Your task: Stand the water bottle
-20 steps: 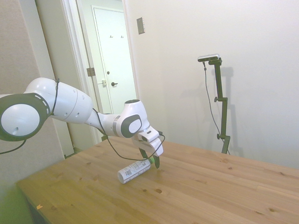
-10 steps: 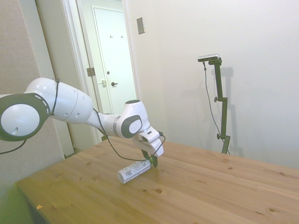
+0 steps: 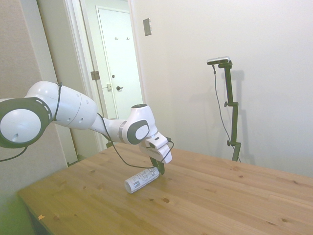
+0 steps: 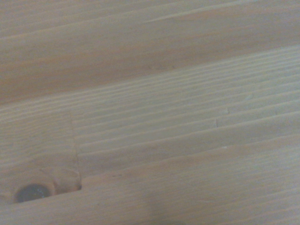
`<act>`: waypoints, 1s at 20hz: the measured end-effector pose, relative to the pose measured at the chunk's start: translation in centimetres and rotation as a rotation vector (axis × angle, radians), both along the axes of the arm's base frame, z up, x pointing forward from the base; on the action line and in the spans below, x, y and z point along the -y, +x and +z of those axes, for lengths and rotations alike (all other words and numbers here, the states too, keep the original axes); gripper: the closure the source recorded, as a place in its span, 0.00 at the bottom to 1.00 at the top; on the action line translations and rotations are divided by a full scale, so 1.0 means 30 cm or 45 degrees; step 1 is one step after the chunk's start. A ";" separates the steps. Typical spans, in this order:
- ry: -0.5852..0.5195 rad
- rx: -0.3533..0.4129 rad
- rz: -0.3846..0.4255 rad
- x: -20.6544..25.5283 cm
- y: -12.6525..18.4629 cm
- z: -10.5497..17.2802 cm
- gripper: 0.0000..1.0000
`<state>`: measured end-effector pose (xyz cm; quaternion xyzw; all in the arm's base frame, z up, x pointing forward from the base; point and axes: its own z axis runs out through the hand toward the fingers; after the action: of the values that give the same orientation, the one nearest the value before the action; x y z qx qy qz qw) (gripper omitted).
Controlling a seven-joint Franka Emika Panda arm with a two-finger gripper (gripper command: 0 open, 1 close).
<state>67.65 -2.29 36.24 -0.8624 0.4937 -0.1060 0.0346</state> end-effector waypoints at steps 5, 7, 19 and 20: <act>-0.010 0.079 0.039 -0.044 -0.040 0.156 1.00; -0.022 0.121 0.065 -0.071 -0.070 0.242 1.00; -0.207 0.394 0.124 -0.175 -0.224 0.471 1.00; -0.225 0.429 0.120 -0.178 -0.241 0.459 1.00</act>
<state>60.42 3.04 50.02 -0.8543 0.4290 -0.2900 0.0455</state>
